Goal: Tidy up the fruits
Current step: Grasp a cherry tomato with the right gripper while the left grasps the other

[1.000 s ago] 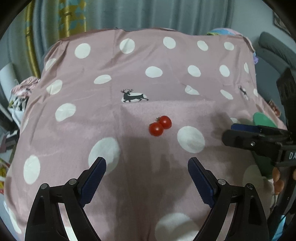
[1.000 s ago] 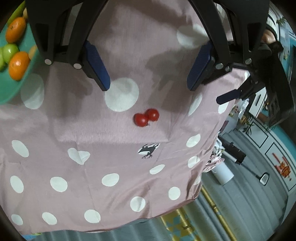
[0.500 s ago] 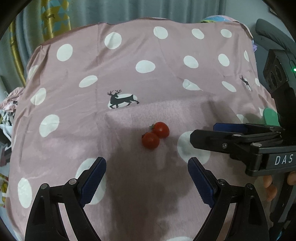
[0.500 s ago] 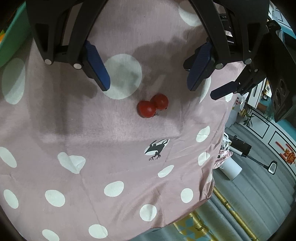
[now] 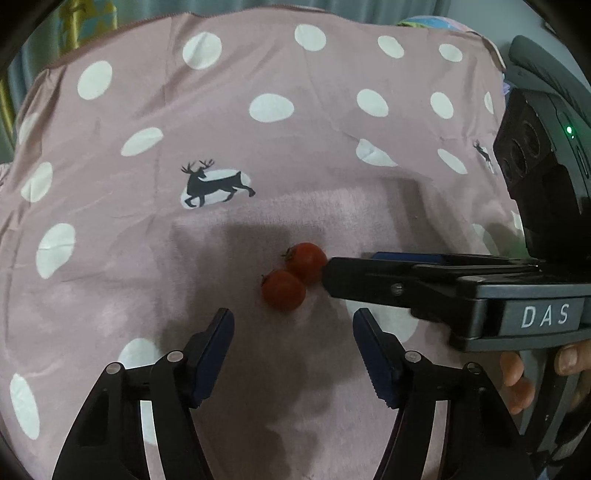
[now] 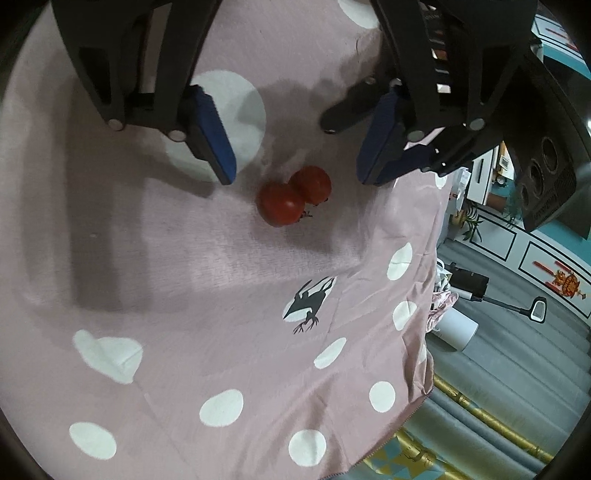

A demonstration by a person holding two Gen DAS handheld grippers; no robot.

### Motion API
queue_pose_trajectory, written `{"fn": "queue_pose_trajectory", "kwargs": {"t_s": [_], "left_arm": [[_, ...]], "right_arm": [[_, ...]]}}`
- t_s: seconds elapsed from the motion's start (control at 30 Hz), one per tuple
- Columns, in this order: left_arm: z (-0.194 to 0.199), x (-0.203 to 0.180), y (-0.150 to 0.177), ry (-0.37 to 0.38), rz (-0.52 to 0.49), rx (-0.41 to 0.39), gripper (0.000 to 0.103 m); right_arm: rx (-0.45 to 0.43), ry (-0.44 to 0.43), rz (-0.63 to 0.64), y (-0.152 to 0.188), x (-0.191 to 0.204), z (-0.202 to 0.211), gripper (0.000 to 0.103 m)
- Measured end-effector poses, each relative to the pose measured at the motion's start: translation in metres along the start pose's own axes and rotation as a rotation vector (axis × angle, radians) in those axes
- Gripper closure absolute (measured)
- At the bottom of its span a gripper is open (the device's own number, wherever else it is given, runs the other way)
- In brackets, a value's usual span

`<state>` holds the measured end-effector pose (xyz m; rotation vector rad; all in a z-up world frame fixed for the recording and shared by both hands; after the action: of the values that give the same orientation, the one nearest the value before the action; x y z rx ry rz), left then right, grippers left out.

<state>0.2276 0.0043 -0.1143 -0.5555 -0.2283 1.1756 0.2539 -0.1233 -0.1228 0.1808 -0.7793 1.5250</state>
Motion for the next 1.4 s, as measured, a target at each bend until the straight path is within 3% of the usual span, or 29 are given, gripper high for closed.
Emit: {"fn": "queue_pose_trajectory", "kwargs": {"t_s": [0.4,0.53,0.67,0.93,1.07,1.17,1.4], "left_arm": [[-0.031,0.011,-0.011,-0.028,0.011,0.048,0.056],[-0.037,0.013,-0.013,-0.039,0.015,0.043,0.057],[-0.042,0.012,-0.018,-0.056,0.011,0.028,0.058],[-0.047,0.012,-0.022,-0.059,0.005,0.018,0.058],[-0.047,0.011,-0.023,-0.081,-0.007,0.02,0.063],[-0.047,0.015,-0.024,-0.091,0.012,0.015,0.073],[-0.04,0.021,-0.017,-0.07,0.047,0.015,0.073]], "right_arm": [[0.051,0.048,0.056,-0.012,0.004,-0.03,0.058],[0.047,0.068,0.079,-0.015,0.005,-0.033,0.063],[0.03,0.075,0.078,-0.017,0.0,-0.034,0.075],[-0.005,0.046,0.019,-0.015,-0.008,-0.024,0.074],[-0.019,0.024,-0.01,-0.008,-0.013,-0.014,0.074],[-0.03,0.011,-0.023,-0.004,-0.013,-0.008,0.074],[-0.033,-0.011,0.012,0.012,0.0,0.008,0.074]]}}
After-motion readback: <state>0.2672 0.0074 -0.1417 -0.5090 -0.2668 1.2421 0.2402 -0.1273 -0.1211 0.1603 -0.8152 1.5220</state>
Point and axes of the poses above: each gripper's, at about its wrist camera, not at the fingertips, and z roughly against the way its jaws point, x to its left, y to its underside, the point moved 4 cm from there along -z, roughly the way its jaws point, and after that the axes turned 1 degree about -z, right-handed, at the moved point
